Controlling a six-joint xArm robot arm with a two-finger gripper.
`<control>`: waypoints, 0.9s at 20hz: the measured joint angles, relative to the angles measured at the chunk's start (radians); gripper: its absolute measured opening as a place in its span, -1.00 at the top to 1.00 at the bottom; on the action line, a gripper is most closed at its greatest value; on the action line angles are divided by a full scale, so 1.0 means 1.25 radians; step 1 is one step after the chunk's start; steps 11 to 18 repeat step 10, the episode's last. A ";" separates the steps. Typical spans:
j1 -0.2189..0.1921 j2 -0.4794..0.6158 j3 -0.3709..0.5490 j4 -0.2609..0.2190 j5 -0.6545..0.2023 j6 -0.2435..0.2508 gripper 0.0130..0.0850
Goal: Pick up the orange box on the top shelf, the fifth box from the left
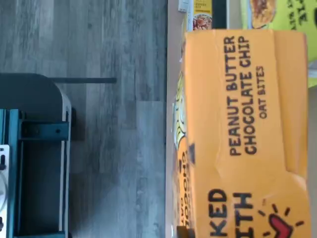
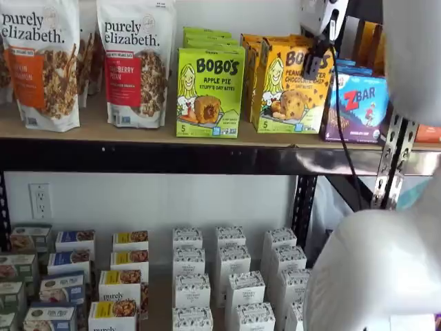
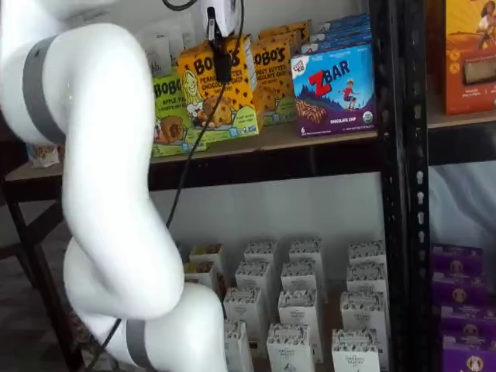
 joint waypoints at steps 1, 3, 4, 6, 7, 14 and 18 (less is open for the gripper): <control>0.004 -0.020 0.019 -0.004 -0.001 0.003 0.44; 0.014 -0.061 0.059 -0.014 -0.001 0.010 0.44; 0.016 -0.073 0.071 -0.016 0.001 0.012 0.44; 0.022 -0.104 0.102 -0.016 0.000 0.018 0.44; 0.024 -0.116 0.114 -0.016 0.000 0.020 0.44; 0.029 -0.143 0.142 -0.013 -0.001 0.026 0.44; 0.029 -0.143 0.142 -0.013 -0.001 0.026 0.44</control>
